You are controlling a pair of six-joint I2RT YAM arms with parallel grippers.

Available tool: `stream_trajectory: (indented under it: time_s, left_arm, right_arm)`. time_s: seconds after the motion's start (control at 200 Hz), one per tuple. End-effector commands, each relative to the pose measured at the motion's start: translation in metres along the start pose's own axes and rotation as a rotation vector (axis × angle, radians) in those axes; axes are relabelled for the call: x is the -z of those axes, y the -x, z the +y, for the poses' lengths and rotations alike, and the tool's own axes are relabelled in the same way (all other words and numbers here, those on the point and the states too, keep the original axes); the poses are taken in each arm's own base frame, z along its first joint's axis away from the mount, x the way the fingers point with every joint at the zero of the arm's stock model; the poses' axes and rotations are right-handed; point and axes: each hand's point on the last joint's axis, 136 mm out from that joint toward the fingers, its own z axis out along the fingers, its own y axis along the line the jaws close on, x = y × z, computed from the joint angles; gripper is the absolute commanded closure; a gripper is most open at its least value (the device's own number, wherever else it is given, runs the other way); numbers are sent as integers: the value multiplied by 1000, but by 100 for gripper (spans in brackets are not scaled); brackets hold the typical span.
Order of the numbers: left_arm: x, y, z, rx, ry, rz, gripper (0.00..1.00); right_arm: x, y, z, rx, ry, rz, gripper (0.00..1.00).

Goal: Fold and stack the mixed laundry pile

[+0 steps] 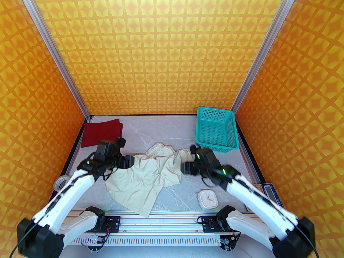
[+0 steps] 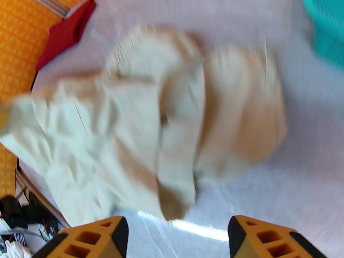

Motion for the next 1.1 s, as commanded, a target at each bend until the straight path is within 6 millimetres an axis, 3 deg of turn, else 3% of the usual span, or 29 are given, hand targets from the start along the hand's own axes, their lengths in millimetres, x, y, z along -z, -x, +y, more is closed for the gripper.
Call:
stream_trajectory:
  time_s: [0.0,0.14,0.225,0.315,0.43,0.45,0.62,0.74,0.825,0.95,1.095]
  left_arm:
    - [-12,21,4,-72,29,44,28]
    - [-35,59,-4,-161,1,71,28]
    - [-50,75,-14,-251,-47,74,27]
    - [-66,87,-21,-323,-69,97,22]
    - [-89,94,-34,-387,-122,112,18]
    - [-91,103,-41,-404,-137,92,18]
    - [-155,92,-64,-478,-194,216,17]
    - [-192,89,-76,-493,-225,257,16]
    - [-212,83,-84,-496,-254,302,16]
    - [-232,68,-93,-501,-289,367,16]
    - [-245,45,-97,-493,-325,441,24]
  right_arm:
    - [-18,8,-8,81,-96,77,30]
    - [-45,46,13,138,-56,71,29]
    - [-69,56,29,136,-1,102,30]
    - [-88,49,35,104,31,172,36]
    - [-99,19,21,56,13,217,38]
    - [-100,11,17,47,4,229,38]
    - [-85,-45,-19,-18,-92,285,45]
    - [-64,-70,-38,-50,-145,288,49]
    - [-46,-76,-46,-77,-169,262,50]
    - [-28,-66,-48,-148,-153,195,45]
    - [-32,-67,-57,-234,-130,198,37]
